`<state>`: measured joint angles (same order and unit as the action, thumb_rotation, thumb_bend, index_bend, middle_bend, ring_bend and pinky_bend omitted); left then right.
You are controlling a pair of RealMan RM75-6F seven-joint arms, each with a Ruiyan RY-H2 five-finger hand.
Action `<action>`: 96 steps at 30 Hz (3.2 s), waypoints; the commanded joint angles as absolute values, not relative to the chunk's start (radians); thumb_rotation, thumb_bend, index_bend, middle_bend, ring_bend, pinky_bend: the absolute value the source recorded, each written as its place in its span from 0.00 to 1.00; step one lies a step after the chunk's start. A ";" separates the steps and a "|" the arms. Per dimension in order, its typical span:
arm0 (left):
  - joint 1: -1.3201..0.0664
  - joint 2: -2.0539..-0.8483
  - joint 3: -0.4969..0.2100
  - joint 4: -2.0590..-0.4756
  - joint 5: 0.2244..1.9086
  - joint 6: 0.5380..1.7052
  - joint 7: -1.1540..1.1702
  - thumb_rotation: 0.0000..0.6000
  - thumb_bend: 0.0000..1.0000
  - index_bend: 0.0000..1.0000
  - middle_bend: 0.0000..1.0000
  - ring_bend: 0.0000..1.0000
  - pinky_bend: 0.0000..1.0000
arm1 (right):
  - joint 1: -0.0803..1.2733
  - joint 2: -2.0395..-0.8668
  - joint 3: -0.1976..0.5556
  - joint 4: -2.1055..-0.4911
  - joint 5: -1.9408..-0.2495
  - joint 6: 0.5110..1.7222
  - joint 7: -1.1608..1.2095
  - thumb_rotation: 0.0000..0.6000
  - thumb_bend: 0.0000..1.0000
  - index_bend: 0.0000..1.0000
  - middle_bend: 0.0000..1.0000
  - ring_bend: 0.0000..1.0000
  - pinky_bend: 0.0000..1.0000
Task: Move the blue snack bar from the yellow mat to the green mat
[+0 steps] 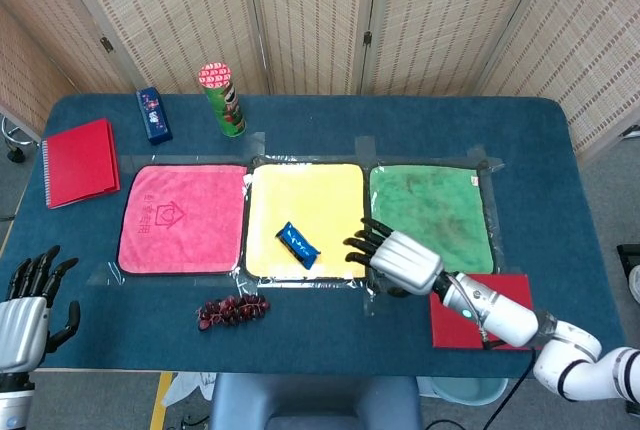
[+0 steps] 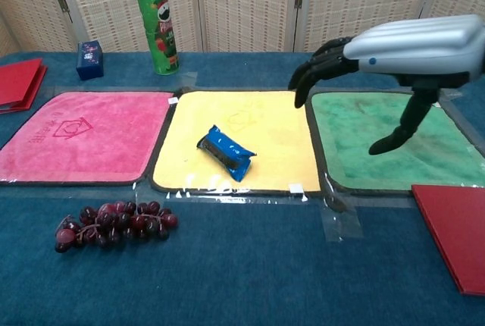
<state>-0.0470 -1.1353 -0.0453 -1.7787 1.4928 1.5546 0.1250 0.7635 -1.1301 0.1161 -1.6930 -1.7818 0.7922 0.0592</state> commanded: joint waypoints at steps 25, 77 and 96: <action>-0.031 -1.128 -0.043 -1.786 1.491 1.566 0.133 1.00 0.59 0.19 0.07 0.08 0.01 | 1.075 -1.464 0.135 -1.399 -1.653 0.569 0.000 1.00 0.20 0.35 0.20 0.19 0.00; -0.014 -1.117 -0.038 -1.765 1.477 1.549 0.096 1.00 0.59 0.19 0.07 0.08 0.01 | 1.130 -1.444 -0.008 -1.243 -1.510 0.521 -0.283 1.00 0.20 0.51 0.28 0.15 0.00; -0.009 -1.112 -0.033 -1.781 1.484 1.555 0.100 1.00 0.59 0.19 0.07 0.08 0.01 | 1.145 -1.487 0.036 -1.333 -1.511 0.561 -0.264 1.00 0.20 0.41 0.20 0.15 0.00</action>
